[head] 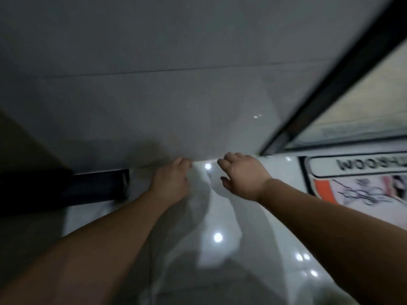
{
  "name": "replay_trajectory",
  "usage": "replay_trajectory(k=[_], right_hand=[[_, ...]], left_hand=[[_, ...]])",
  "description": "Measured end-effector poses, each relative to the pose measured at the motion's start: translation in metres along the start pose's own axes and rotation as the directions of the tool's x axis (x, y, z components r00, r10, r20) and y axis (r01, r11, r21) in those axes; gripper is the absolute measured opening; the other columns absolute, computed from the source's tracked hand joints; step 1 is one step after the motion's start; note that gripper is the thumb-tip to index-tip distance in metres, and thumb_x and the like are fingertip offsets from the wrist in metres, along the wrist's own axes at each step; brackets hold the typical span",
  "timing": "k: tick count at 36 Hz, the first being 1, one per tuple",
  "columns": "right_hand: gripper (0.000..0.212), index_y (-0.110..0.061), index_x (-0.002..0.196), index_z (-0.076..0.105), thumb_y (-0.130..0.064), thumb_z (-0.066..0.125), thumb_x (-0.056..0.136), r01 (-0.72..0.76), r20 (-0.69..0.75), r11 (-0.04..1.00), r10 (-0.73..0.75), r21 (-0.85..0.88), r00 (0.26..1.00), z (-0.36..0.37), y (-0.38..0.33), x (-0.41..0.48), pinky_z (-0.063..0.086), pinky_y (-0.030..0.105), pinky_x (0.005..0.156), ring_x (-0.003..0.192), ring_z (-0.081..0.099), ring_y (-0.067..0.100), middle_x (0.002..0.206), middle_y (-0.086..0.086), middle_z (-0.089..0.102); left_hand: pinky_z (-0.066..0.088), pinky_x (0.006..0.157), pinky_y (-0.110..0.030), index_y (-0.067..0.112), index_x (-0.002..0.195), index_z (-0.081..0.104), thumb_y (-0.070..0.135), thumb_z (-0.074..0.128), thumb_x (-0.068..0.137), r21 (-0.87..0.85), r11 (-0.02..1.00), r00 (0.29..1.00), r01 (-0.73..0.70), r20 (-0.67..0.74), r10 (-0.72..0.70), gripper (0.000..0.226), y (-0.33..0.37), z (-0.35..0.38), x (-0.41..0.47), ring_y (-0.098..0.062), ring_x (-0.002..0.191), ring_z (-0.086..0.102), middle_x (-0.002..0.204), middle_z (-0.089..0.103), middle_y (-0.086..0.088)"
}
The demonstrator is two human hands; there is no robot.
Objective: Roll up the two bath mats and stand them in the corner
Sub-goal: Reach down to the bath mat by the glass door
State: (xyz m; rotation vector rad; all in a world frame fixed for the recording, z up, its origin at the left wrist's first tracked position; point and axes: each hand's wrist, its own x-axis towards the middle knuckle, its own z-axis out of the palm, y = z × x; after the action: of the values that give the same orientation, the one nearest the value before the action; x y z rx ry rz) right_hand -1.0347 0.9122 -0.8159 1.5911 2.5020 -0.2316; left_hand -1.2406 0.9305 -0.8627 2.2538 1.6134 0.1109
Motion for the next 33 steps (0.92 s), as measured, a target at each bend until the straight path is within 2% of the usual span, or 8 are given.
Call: replay_trajectory(k=[5, 10, 13, 16, 21, 24, 27, 33], right_hand=[[0.034, -0.01, 0.112, 0.057, -0.032, 0.052, 0.086, -0.142, -0.025, 0.986, 0.14, -0.084, 0.99, -0.015, 0.062, -0.064, 0.046, 0.038, 0.075, 0.099, 0.057, 0.034, 0.109, 0.013, 0.057], [0.026, -0.012, 0.106, 0.055, -0.03, 0.05, 0.087, -0.262, -0.068, 0.959, 0.255, -0.11, 0.964, -0.023, 0.115, -0.131, 0.046, 0.038, 0.073, 0.099, 0.057, 0.034, 0.107, 0.011, 0.056], [0.027, -0.013, 0.108, 0.056, -0.03, 0.048, 0.088, -0.296, -0.12, 0.949, 0.283, -0.11, 0.952, -0.034, 0.146, -0.166, 0.046, 0.038, 0.075, 0.101, 0.057, 0.033, 0.107, 0.01, 0.056], [0.027, -0.012, 0.108, 0.055, -0.03, 0.047, 0.088, -0.341, -0.192, 0.935, 0.318, -0.1, 0.928, -0.049, 0.179, -0.198, 0.044, 0.035, 0.072, 0.102, 0.056, 0.033, 0.109, 0.01, 0.056], [0.027, -0.011, 0.107, 0.056, -0.029, 0.046, 0.09, -0.348, -0.285, 0.934, 0.312, -0.085, 0.907, -0.064, 0.239, -0.243, 0.043, 0.036, 0.07, 0.1, 0.057, 0.033, 0.106, 0.01, 0.057], [0.027, -0.012, 0.107, 0.057, -0.031, 0.045, 0.091, -0.392, -0.332, 0.919, 0.358, -0.039, 0.873, -0.068, 0.28, -0.268, 0.043, 0.034, 0.069, 0.099, 0.058, 0.031, 0.106, 0.009, 0.057], [0.027, -0.013, 0.106, 0.055, -0.033, 0.045, 0.091, -0.455, -0.342, 0.887, 0.453, 0.08, 0.823, -0.067, 0.316, -0.297, 0.043, 0.035, 0.068, 0.097, 0.057, 0.03, 0.105, 0.009, 0.056], [0.032, -0.013, 0.114, 0.054, -0.034, 0.045, 0.092, -0.586, -0.222, 0.78, 0.624, 0.218, 0.749, -0.034, 0.374, -0.354, 0.042, 0.034, 0.073, 0.102, 0.056, 0.029, 0.112, 0.009, 0.055]], left_hand=[[0.047, 0.078, -0.04, 0.021, 0.109, 0.054, 0.01, 0.052, 0.081, -0.006, 0.992, 0.991, -0.126, -0.037, 0.125, 0.03, 0.078, 0.005, 0.022, -0.035, 0.097, 0.06, 0.114, 0.055, -0.006], [0.044, 0.085, -0.039, 0.021, 0.12, 0.05, 0.011, 0.052, 0.085, 0.099, 0.96, 0.965, -0.262, 0.0, 0.263, 0.036, 0.151, -0.01, 0.038, -0.033, 0.106, 0.058, 0.124, 0.051, -0.004], [0.044, 0.077, -0.038, 0.018, 0.124, 0.049, 0.011, 0.049, 0.087, 0.162, 0.931, 0.944, -0.328, 0.008, 0.331, 0.038, 0.198, -0.024, 0.042, -0.034, 0.102, 0.058, 0.125, 0.05, -0.005], [0.037, 0.067, -0.033, 0.016, 0.122, 0.049, 0.011, 0.048, 0.087, 0.209, 0.911, 0.931, -0.357, -0.003, 0.365, 0.036, 0.252, -0.035, 0.044, -0.031, 0.1, 0.057, 0.123, 0.049, -0.006], [0.046, 0.08, -0.038, 0.019, 0.127, 0.048, 0.015, 0.048, 0.086, 0.273, 0.884, 0.915, -0.379, -0.028, 0.402, 0.041, 0.343, -0.038, 0.046, -0.028, 0.113, 0.055, 0.128, 0.052, -0.004], [0.043, 0.082, -0.038, 0.018, 0.129, 0.046, 0.014, 0.047, 0.087, 0.3, 0.873, 0.916, -0.384, 0.008, 0.4, 0.042, 0.401, -0.037, 0.047, -0.031, 0.111, 0.055, 0.128, 0.05, -0.005], [0.043, 0.085, -0.038, 0.017, 0.129, 0.046, 0.015, 0.047, 0.087, 0.29, 0.875, 0.917, -0.389, 0.029, 0.398, 0.042, 0.456, -0.033, 0.051, -0.033, 0.111, 0.054, 0.126, 0.05, -0.007], [0.042, 0.088, -0.039, 0.015, 0.131, 0.045, 0.017, 0.048, 0.086, 0.281, 0.836, 0.881, -0.472, 0.104, 0.462, 0.046, 0.542, 0.001, 0.067, -0.031, 0.113, 0.051, 0.123, 0.052, -0.008]])
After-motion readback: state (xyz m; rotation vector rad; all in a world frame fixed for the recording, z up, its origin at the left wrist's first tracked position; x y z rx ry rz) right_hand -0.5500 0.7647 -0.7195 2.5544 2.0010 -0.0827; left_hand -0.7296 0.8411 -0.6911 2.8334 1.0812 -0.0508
